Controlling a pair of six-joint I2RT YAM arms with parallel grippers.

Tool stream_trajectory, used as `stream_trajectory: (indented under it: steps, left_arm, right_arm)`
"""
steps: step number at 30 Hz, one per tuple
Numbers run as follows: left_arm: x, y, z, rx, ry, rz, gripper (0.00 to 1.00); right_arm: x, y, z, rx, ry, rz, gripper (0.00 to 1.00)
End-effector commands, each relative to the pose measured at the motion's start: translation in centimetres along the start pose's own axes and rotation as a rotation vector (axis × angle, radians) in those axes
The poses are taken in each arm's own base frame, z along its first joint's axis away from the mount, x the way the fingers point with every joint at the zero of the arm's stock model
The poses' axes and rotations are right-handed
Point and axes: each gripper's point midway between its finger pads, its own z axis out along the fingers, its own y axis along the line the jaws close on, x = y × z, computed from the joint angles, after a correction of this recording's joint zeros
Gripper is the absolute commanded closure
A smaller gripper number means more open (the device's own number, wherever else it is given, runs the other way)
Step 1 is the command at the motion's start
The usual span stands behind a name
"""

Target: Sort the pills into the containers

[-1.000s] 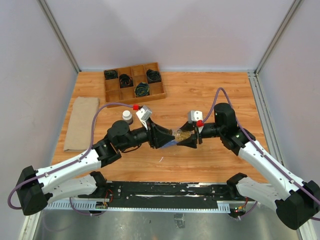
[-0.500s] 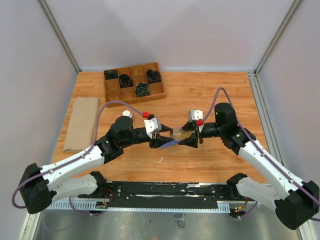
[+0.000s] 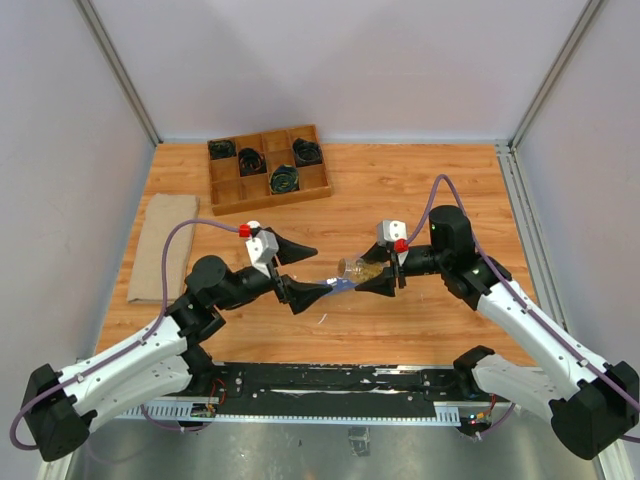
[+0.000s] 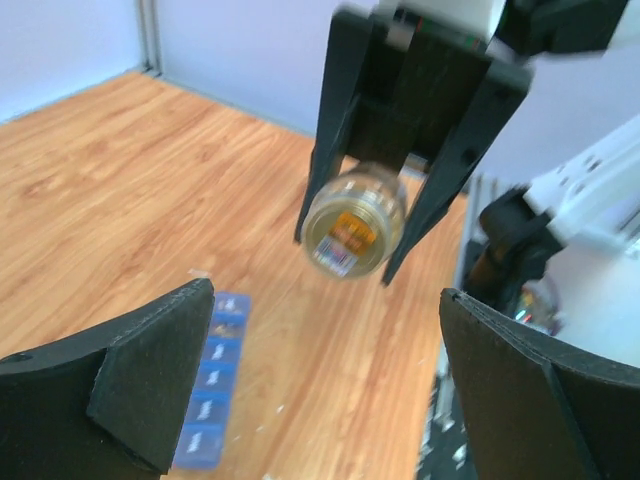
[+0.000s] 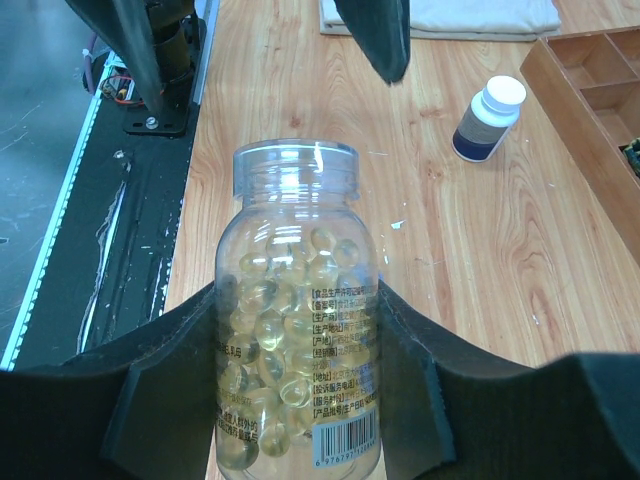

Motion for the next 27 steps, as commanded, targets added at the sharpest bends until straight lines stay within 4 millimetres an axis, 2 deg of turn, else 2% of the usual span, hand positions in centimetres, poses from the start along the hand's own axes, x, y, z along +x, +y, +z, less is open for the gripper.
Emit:
stream_trajectory:
  steps: [1,3,5,8,11,15,20,27]
  left_arm:
    - [-4.2,-1.9,-0.4,0.043,-0.159,-0.272,0.01]
    - [-4.7,-2.6,-0.6,0.072,-0.204,-0.42,0.03]
    - [-4.7,-1.5,-0.8,0.006,-0.247,-0.6,0.11]
    - [-4.7,-0.3,-1.3,-0.085,-0.319,-0.761,0.13]
    - [-5.1,0.0,-1.2,-0.159,-0.352,-0.793,0.15]
    - [-4.4,0.4,0.5,-0.286,-0.267,-0.82,0.15]
    - [-2.8,0.4,2.3,-0.319,-0.188,-0.832,0.17]
    - [-2.7,0.4,3.3,-0.332,-0.176,-0.836,0.19]
  right_arm:
    - [-1.4,0.1,0.0,-0.017,-0.033,-0.036,0.97]
    - [-1.3,0.1,0.0,-0.013,-0.03,-0.036,0.97]
    - [-1.2,0.0,0.0,-0.009,-0.027,-0.034,0.97]
    - [-1.2,-0.2,0.0,-0.003,-0.025,-0.035,0.97]
    - [-1.1,-0.3,0.0,0.005,-0.021,-0.033,0.97]
    - [-0.9,-0.4,0.1,0.005,-0.016,-0.027,0.97]
    - [-1.0,-0.5,0.0,0.01,-0.016,-0.029,0.97]
    - [-1.0,-0.4,0.0,0.007,-0.017,-0.028,0.97]
